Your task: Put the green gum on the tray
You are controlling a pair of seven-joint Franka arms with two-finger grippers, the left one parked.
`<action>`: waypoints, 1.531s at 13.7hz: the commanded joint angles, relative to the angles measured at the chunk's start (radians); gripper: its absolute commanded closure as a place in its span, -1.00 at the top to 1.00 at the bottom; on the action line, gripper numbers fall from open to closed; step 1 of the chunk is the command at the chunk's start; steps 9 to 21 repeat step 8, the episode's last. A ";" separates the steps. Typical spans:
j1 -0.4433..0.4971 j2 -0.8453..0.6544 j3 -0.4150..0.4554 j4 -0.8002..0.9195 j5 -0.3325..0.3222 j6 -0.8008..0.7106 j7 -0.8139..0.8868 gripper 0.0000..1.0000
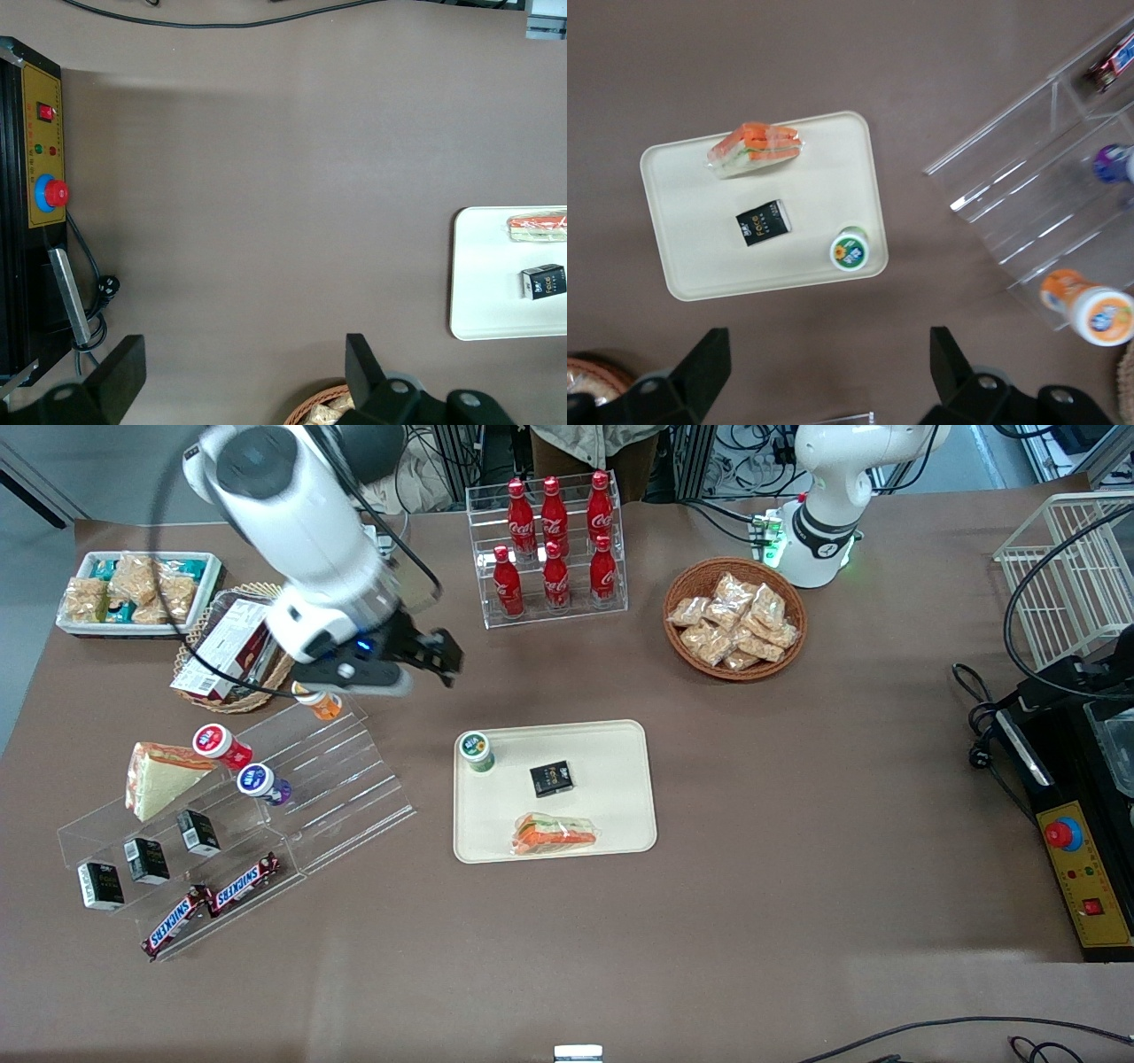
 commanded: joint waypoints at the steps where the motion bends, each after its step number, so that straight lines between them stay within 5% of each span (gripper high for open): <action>1: -0.188 -0.063 -0.001 0.015 -0.008 -0.062 -0.310 1.00; 3: -0.311 -0.090 -0.026 0.013 -0.006 -0.102 -0.479 1.00; 5: -0.328 -0.094 -0.104 0.019 -0.005 -0.139 -0.542 1.00; 8: -0.425 -0.075 -0.111 0.027 0.020 -0.140 -0.607 1.00; 21: -0.425 -0.075 -0.111 0.027 0.020 -0.140 -0.607 1.00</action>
